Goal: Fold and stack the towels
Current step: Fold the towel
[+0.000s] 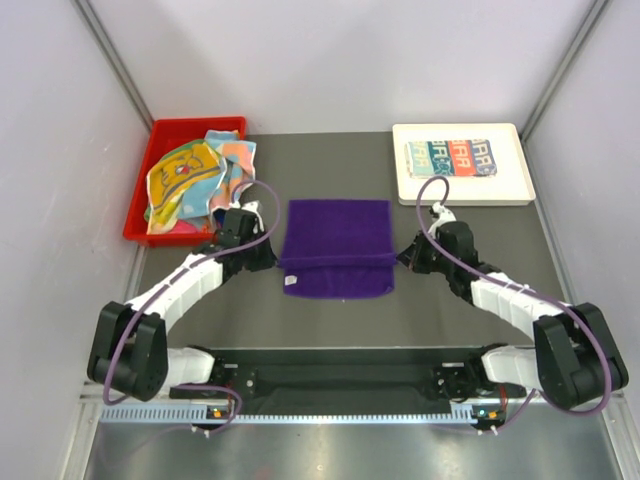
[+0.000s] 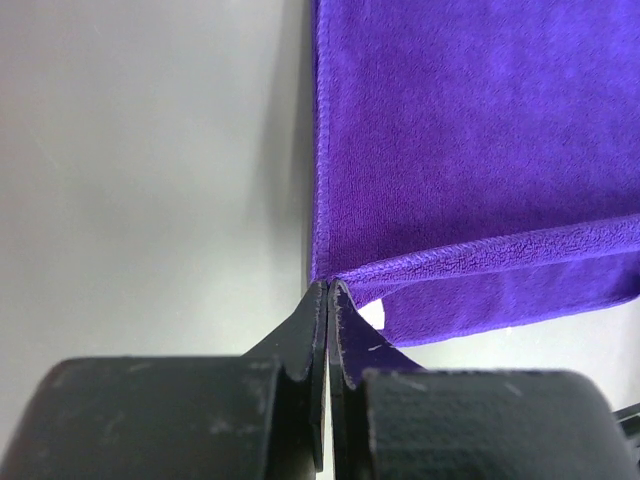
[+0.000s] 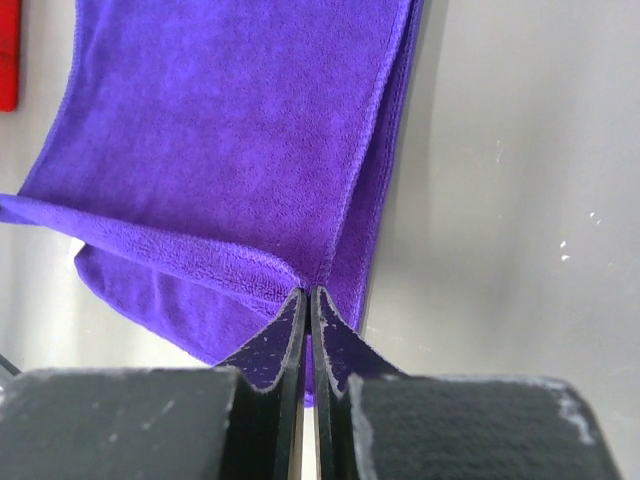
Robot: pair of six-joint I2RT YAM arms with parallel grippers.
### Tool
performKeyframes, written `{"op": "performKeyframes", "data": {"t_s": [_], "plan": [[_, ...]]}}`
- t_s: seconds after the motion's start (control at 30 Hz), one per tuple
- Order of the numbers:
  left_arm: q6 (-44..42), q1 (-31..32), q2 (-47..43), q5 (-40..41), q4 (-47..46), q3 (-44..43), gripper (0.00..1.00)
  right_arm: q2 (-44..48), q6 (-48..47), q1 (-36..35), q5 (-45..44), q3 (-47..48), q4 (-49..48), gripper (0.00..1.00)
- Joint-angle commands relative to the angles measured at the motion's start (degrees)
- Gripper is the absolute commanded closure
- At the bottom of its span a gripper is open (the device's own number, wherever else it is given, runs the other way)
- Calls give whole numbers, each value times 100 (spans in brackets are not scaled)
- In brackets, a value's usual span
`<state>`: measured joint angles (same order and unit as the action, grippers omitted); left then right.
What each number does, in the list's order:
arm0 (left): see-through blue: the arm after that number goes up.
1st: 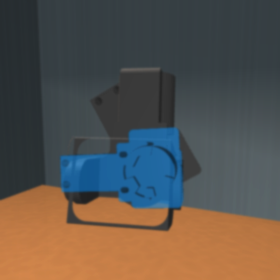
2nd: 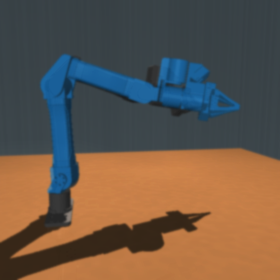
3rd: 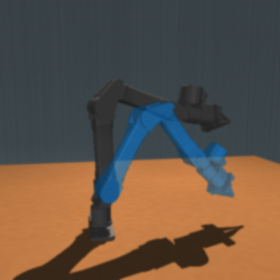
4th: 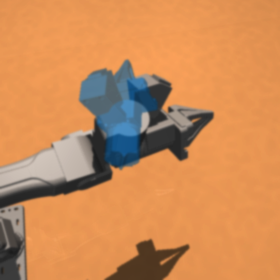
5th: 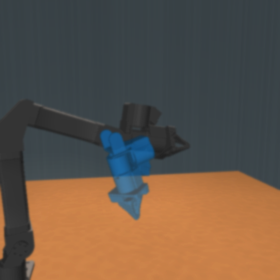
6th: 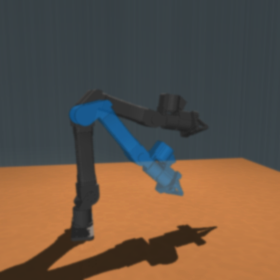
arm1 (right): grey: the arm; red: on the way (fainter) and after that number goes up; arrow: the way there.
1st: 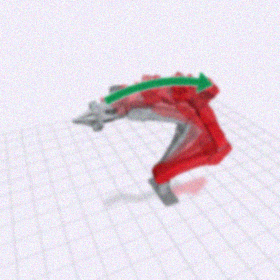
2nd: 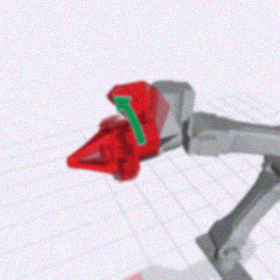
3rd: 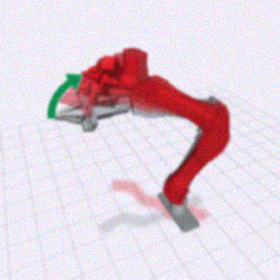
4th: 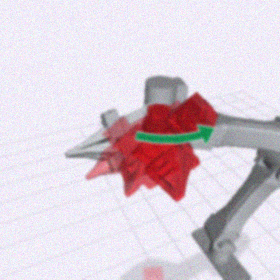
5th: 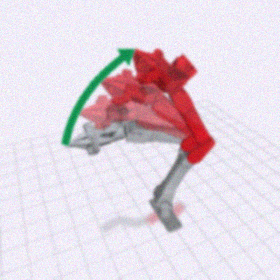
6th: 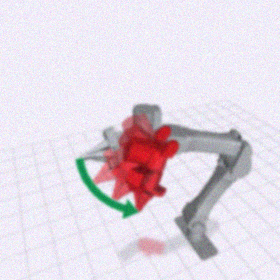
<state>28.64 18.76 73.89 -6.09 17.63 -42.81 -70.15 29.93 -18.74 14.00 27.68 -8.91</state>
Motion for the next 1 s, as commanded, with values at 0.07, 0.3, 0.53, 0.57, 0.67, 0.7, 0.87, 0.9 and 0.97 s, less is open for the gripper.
{"op": "performKeyframes", "data": {"t_s": [0.07, 0.3, 0.53, 0.57, 0.67, 0.7, 0.87, 0.9, 0.97], "plan": [[54, 40, -156, 178, -172, 229, 100, -69, 48, -94, -152, -114, -454, 100], [106, 110, 11, 116, -427, 475, 100, -271, 83, -147, -161, -307, -735, 100], [106, 145, 64, 160, -436, 466, 100, -271, 83, -174, -178, -351, -797, 100], [98, 154, 38, 178, -410, 431, 100, -262, 74, -165, -178, -325, -745, 100], [97, 154, -84, 195, -313, 387, 100, -148, 48, -165, -213, -255, -656, 100], [98, 154, -129, 196, -286, 361, 100, -113, 48, -165, -222, -220, -578, 100], [62, 154, -445, 239, 3, 203, 100, 273, -5, -174, -328, -114, -279, 100], [54, 154, -480, 240, 47, 142, 100, 335, -14, -165, -336, -62, -226, 100], [36, 154, -577, 240, 144, 62, 100, 449, -23, -156, -345, -9, -112, 100]]}}
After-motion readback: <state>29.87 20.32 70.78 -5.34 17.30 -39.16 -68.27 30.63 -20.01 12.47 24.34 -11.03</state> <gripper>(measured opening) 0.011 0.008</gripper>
